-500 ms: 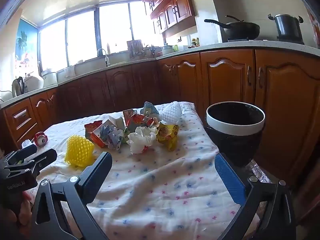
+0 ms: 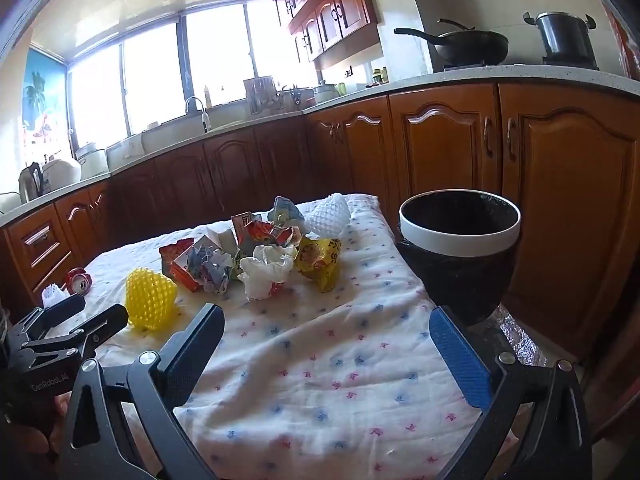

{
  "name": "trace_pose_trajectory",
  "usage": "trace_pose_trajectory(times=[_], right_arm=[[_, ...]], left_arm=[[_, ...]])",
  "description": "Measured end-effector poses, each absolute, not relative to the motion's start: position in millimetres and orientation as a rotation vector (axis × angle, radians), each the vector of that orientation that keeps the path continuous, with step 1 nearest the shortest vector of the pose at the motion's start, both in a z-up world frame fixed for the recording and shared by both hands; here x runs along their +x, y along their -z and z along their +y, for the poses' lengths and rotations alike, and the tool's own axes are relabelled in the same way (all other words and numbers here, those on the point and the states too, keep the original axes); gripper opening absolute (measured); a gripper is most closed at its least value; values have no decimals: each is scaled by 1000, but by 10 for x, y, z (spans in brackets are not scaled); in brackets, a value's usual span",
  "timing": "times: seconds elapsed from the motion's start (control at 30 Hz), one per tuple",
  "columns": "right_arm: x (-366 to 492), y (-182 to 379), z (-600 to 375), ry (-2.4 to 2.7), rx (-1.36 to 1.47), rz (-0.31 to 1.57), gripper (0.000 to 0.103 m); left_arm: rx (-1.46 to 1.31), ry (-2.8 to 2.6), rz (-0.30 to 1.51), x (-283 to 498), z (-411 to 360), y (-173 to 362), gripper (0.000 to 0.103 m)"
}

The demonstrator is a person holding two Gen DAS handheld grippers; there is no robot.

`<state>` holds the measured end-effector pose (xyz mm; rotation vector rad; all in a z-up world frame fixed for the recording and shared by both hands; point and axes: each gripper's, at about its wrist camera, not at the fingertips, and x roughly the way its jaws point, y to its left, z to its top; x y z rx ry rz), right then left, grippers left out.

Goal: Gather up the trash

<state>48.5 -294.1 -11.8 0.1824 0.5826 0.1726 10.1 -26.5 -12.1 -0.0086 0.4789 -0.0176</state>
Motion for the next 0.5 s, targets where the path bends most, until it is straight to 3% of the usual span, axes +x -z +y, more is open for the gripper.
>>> trace_pose_trajectory(times=[0.5], right_arm=[[399,43,-2895,-193,170,539,103]], left_arm=[[-18,28,465,64,-235,60,102]])
